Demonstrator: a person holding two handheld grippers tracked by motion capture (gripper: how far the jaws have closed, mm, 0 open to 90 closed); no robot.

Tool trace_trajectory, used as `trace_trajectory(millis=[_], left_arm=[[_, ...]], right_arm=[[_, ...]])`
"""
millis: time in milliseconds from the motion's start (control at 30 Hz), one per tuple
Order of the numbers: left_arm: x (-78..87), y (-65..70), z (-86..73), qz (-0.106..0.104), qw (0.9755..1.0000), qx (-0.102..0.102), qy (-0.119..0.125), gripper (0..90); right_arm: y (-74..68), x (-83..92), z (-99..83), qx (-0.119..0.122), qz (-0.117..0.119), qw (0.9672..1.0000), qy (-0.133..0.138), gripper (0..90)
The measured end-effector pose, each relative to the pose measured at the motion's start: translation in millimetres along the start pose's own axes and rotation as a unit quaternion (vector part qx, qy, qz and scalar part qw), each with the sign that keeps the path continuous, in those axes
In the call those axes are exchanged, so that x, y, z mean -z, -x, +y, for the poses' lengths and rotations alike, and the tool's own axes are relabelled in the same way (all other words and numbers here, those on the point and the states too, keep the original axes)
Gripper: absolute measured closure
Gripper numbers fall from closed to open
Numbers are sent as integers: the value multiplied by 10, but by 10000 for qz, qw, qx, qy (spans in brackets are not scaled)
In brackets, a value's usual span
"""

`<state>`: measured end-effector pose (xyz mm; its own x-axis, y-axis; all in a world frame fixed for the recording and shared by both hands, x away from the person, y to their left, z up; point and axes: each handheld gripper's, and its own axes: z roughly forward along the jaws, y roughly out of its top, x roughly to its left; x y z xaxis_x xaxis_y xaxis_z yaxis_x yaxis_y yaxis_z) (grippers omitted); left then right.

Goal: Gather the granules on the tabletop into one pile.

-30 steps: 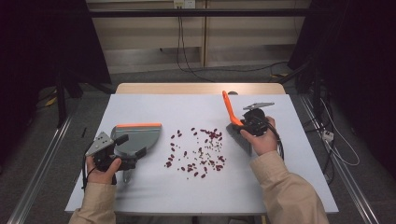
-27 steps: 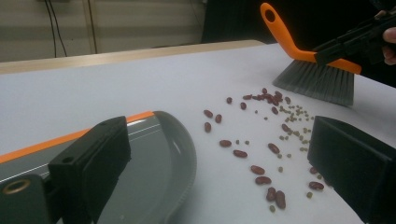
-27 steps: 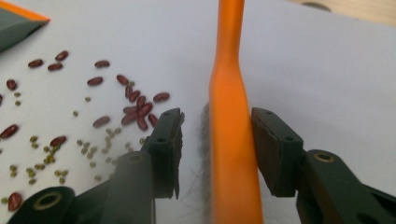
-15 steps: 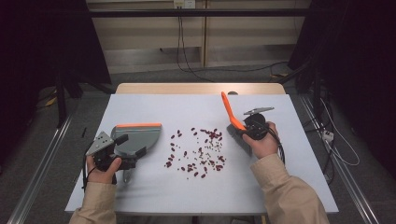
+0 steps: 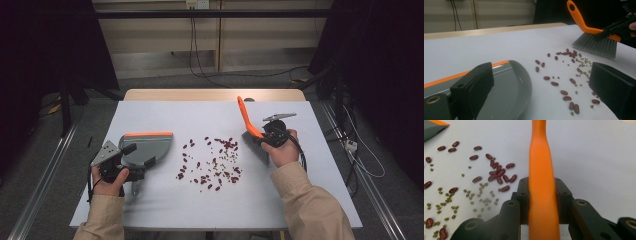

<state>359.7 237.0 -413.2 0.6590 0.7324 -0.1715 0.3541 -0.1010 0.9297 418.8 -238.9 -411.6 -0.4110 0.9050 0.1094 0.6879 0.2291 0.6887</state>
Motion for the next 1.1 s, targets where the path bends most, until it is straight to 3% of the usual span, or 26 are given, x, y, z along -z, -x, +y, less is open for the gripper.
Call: trace_trajectory(millis=[200, 400, 567, 800, 867, 933, 1000, 1100], left_arm=[[-6, -20, -34, 1, 10000, 19, -60, 59], [1, -41, -59, -2, 9999, 97, -55, 58], [-5, -39, -74, -3, 9999, 70, -104, 59], [2, -30, -82, -4, 9999, 55, -122, 58], [8, -32, -85, -5, 9999, 56, -127, 59], [20, -38, -87, 8, 9999, 65, -104, 59], [32, -44, -88, 19, 9999, 74, -90, 59], [43, -48, -92, 42, 9999, 58, -99, 59]], right_arm=[[-27, -38, 96, 258, 44, 9993, 253, 716], [-14, -162, 233, 719, -18, 9964, 458, 716], [-35, -315, 374, 927, -30, 9935, 663, 716], [-160, -629, 505, 1576, -14, 9856, 606, 716], [-216, -720, 497, 1749, 45, 9835, 460, 716], [-272, -746, 490, 1831, 179, 9821, 416, 716], [-339, -742, 478, 2097, 201, 9770, 340, 716], [-375, -704, 452, 2310, 323, 9721, 255, 716]])
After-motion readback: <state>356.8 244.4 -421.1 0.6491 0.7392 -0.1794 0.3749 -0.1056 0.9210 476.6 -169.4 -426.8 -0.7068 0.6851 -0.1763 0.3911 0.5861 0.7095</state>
